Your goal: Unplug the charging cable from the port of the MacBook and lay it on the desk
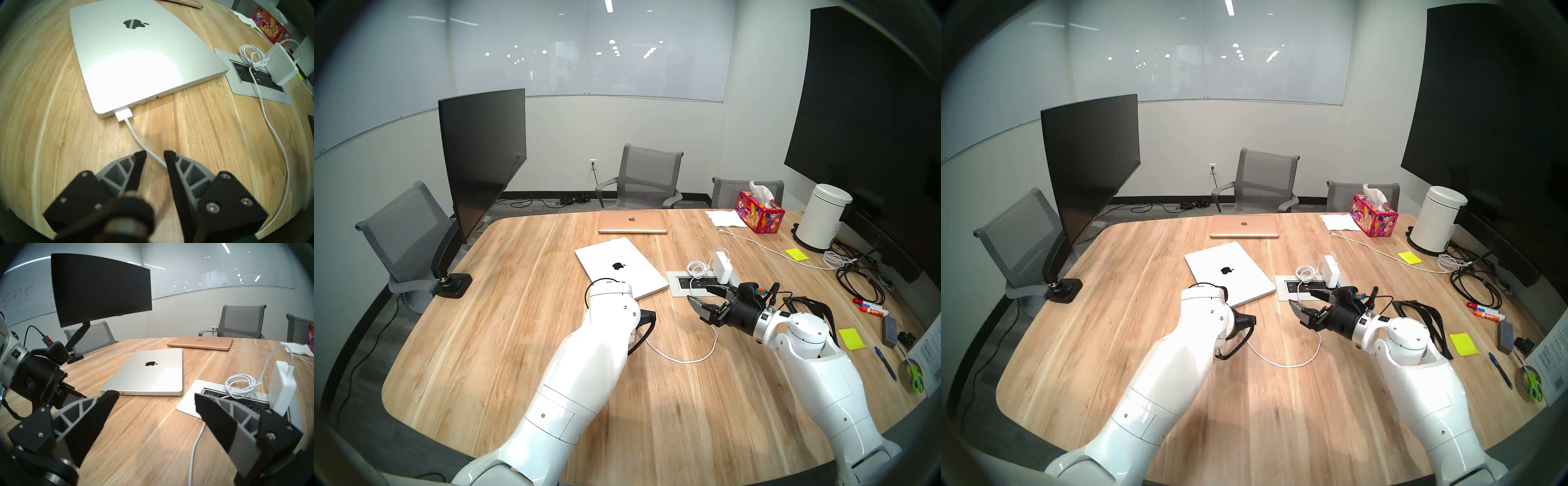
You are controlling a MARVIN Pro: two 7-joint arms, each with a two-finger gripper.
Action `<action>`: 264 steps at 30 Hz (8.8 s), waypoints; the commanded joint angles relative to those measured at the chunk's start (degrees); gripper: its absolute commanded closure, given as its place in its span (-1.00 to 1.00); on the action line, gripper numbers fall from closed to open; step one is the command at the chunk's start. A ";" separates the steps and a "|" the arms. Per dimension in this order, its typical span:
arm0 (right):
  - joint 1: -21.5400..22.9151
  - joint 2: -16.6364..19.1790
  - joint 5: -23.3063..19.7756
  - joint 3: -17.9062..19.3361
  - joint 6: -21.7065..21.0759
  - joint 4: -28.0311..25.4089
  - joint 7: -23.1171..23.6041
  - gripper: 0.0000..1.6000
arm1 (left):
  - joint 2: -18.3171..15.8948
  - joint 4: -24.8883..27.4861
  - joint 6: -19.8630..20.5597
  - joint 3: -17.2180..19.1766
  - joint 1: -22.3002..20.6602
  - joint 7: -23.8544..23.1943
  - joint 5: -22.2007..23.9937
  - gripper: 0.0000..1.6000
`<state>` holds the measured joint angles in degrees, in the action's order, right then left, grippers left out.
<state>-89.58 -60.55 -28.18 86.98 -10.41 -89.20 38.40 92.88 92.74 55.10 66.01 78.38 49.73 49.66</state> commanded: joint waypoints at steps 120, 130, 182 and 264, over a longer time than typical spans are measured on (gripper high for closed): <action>0.50 0.09 -0.04 0.34 -0.07 -0.79 -0.02 -1.00 | -4.05 3.01 -0.10 -0.79 -0.32 6.09 4.66 -0.15; 0.50 0.08 -0.04 0.34 -0.07 -0.79 -0.02 -1.00 | -3.99 2.42 -0.10 -1.11 -0.18 6.00 4.56 -0.08; 0.50 0.06 -0.02 0.36 -0.08 -0.79 -0.01 -1.00 | -6.24 8.32 -0.10 -0.42 0.63 5.35 5.17 1.00; 0.48 0.05 0.00 0.39 -0.14 -0.84 -0.02 -1.00 | -32.61 23.70 -0.10 11.54 12.65 -0.27 21.96 1.00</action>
<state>-89.59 -60.65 -28.09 87.06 -10.44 -89.18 38.45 63.49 114.86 55.13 76.41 90.26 49.45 72.68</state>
